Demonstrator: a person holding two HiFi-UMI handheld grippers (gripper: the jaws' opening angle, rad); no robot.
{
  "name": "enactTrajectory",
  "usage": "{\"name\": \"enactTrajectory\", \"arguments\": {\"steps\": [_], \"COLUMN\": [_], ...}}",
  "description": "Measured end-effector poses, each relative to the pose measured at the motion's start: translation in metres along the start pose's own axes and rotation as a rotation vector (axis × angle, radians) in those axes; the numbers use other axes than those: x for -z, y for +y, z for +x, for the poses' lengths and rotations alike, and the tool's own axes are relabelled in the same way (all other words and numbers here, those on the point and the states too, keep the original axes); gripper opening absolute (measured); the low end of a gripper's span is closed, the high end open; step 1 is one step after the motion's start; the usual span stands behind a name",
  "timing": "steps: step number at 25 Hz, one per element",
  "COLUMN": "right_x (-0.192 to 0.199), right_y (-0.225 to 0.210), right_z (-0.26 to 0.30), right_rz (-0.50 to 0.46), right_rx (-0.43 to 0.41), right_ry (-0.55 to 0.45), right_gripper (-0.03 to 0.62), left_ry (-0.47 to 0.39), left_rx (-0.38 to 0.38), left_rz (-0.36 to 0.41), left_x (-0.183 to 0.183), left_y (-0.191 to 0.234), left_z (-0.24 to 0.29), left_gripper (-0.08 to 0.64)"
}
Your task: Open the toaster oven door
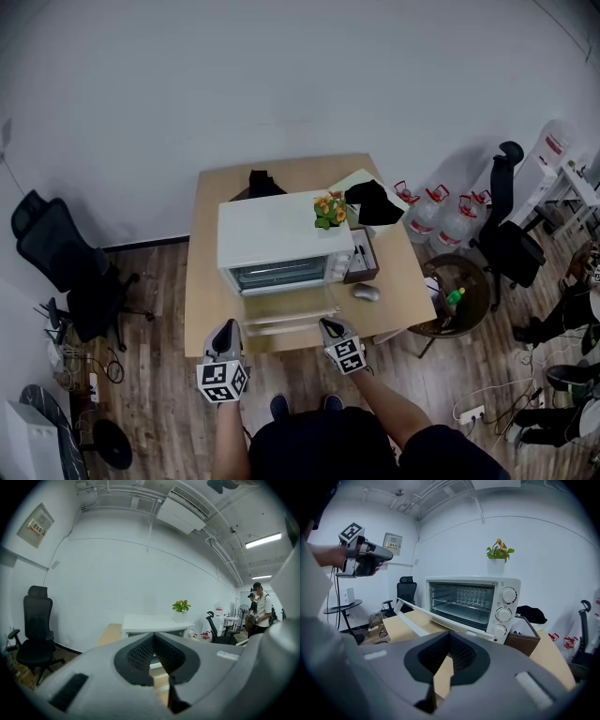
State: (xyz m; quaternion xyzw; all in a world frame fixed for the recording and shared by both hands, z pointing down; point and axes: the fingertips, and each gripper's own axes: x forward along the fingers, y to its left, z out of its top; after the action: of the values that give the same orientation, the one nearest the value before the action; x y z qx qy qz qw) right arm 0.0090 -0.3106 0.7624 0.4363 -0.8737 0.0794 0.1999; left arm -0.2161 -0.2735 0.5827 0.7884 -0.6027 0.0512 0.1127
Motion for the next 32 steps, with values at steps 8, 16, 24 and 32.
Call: {"name": "enactTrajectory", "arguments": {"steps": [8, 16, 24, 32], "right_x": [0.014, 0.035, 0.057, 0.073], "right_y": [0.003, 0.005, 0.011, 0.016], "right_z": [-0.005, -0.005, -0.003, 0.0], "right_rz": [0.078, 0.123, 0.158, 0.137], "right_rx": [-0.02, -0.023, -0.032, -0.026], "right_ry": [0.073, 0.11, 0.16, 0.192], "right_gripper": [0.011, 0.011, 0.011, 0.011], "left_ry": [0.005, 0.001, 0.012, 0.011], "left_rx": [-0.007, -0.014, -0.022, -0.016], "left_rz": [-0.02, -0.022, -0.023, -0.029], "left_x": [0.002, 0.002, 0.004, 0.003], "left_y": [0.002, 0.002, 0.004, 0.004], "left_z": [0.0, -0.001, -0.005, -0.006], "left_gripper": [0.0, -0.001, 0.0, -0.001]}}
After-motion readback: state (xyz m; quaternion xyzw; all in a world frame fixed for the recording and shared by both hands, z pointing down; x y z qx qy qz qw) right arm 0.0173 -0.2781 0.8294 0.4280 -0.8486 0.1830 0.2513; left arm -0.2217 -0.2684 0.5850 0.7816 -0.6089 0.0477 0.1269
